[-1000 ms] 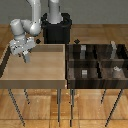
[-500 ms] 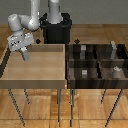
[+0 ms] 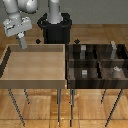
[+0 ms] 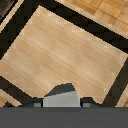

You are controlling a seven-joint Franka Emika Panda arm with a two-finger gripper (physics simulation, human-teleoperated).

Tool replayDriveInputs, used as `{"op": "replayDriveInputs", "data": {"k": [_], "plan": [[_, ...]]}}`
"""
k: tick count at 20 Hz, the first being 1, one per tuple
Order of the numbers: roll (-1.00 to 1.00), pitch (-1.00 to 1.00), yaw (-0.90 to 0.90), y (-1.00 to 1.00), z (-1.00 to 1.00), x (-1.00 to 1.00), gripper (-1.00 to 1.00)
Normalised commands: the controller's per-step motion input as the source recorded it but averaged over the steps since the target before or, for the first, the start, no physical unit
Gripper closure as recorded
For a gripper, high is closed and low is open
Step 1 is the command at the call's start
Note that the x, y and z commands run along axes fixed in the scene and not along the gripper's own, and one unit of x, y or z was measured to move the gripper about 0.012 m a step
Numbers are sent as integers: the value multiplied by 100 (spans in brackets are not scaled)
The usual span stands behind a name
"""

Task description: Place the milk carton into the appropriate compartment.

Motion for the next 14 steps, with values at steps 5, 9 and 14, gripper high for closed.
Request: {"op": "replayDriveInputs", "data": {"k": [5,9,14], "plan": [[0,0,0,80,0,0,100],[0,0,0,100,0,0,100],[0,0,0,100,0,0,100]]}}
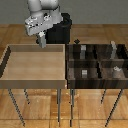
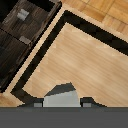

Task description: Place the milk carton into the appropriate compartment.

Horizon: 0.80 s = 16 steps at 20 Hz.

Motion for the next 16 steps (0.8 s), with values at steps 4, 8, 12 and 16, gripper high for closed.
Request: {"op": "replayDriveInputs", "data": {"k": [4,8,12,16], "plan": [[0,0,0,100,0,0,100],[0,0,0,100,0,0,100],[0,0,0,100,0,0,100],[0,0,0,100,0,0,100]]}}
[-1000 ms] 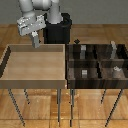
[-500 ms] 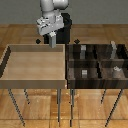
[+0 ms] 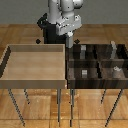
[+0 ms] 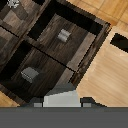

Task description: Place the milk carton into the appropriate compartment.

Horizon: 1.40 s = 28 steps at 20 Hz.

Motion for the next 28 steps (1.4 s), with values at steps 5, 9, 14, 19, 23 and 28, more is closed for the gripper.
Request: {"op": "replayDriveInputs", "data": {"k": [5,9,14,19,23,28], "plan": [[0,0,0,20,0,-67,100],[0,0,0,25,0,-50,100],[0,0,0,100,-3,0,100],[0,0,0,0,-60,0,100],[0,0,0,0,-100,0,100],[0,0,0,0,-100,0,100]]}}
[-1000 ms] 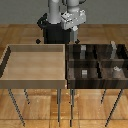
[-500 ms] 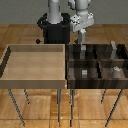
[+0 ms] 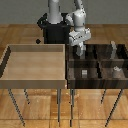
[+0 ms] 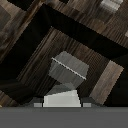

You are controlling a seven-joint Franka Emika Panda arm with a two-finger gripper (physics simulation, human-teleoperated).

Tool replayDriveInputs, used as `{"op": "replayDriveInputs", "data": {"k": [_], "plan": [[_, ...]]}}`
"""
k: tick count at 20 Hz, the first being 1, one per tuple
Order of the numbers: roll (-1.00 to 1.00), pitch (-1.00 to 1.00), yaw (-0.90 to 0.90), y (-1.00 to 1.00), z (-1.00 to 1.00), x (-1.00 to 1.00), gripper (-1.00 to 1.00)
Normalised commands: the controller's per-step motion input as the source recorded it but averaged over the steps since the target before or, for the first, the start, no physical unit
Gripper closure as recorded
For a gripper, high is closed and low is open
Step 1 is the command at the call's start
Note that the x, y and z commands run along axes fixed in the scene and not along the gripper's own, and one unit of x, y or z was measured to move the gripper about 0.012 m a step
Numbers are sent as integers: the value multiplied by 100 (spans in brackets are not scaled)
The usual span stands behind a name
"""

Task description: Place the milk carton into the appropriate compartment.

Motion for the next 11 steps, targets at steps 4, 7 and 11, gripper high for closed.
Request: {"op": "replayDriveInputs", "data": {"k": [4,7,11], "plan": [[0,0,0,0,0,0,-100],[0,0,0,0,0,0,-100],[0,0,0,0,0,0,-100]]}}
